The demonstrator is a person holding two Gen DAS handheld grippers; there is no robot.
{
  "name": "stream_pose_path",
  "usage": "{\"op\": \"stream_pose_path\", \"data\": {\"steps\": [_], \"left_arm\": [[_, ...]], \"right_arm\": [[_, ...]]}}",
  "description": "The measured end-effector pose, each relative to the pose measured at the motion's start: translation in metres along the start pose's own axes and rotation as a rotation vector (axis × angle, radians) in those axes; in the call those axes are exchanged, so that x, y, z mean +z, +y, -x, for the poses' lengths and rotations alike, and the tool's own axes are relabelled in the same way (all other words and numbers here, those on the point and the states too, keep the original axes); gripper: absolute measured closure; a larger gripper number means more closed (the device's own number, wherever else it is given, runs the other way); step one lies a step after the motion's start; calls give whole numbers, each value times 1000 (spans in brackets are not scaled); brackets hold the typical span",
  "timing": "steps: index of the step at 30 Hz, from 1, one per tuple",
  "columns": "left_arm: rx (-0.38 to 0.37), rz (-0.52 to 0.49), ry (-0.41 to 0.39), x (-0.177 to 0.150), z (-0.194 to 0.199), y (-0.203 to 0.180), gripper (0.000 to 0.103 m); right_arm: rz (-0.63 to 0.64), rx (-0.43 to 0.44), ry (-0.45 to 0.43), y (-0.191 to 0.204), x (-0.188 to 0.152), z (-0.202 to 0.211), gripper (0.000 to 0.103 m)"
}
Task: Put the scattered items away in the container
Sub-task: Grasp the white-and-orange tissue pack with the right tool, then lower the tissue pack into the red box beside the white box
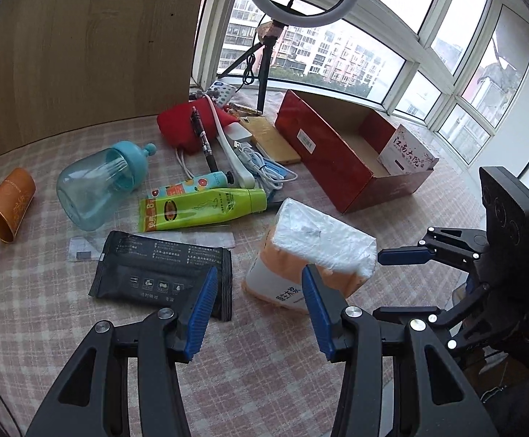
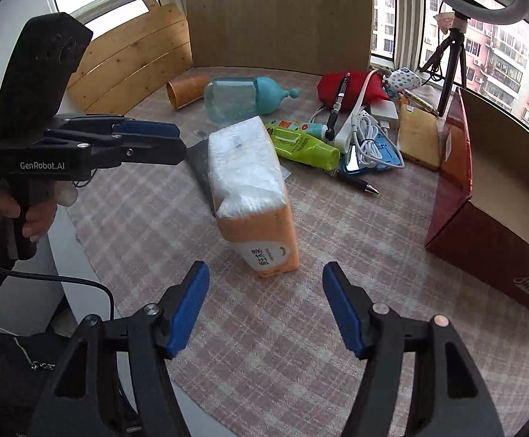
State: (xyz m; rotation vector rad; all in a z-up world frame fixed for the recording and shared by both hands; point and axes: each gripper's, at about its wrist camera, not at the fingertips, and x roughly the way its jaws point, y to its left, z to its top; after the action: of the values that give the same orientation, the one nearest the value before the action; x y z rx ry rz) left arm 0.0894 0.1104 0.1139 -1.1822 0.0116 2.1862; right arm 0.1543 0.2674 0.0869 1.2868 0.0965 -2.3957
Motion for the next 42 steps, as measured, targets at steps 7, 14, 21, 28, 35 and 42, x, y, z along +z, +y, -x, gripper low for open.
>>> {"op": "stream_pose_path", "data": {"steps": [7,14,21,28,35,42], "left_arm": [[-47,-61,28,-8,-22,1,58],[-94,-75,52,-9,-37,-4,58],[-132,-84,31,-3,-31,-14,58],[-174,-74,-61,15,-4,-25,58],[-93,-105,-122,38,10,-42,58],[-35,-94,-135,51,5,-46,58]], "right_arm": [[-33,-38,-23,-8,0,-32,39],[-49,14,-17,-11,10,-39,64],[-97,91,46,-24,39,-16,67],[-244,97,76,-66,61,31,70],[-291,-87,16,-122,75,106,70],[-378,-357,65,-226,79,142,70]]}}
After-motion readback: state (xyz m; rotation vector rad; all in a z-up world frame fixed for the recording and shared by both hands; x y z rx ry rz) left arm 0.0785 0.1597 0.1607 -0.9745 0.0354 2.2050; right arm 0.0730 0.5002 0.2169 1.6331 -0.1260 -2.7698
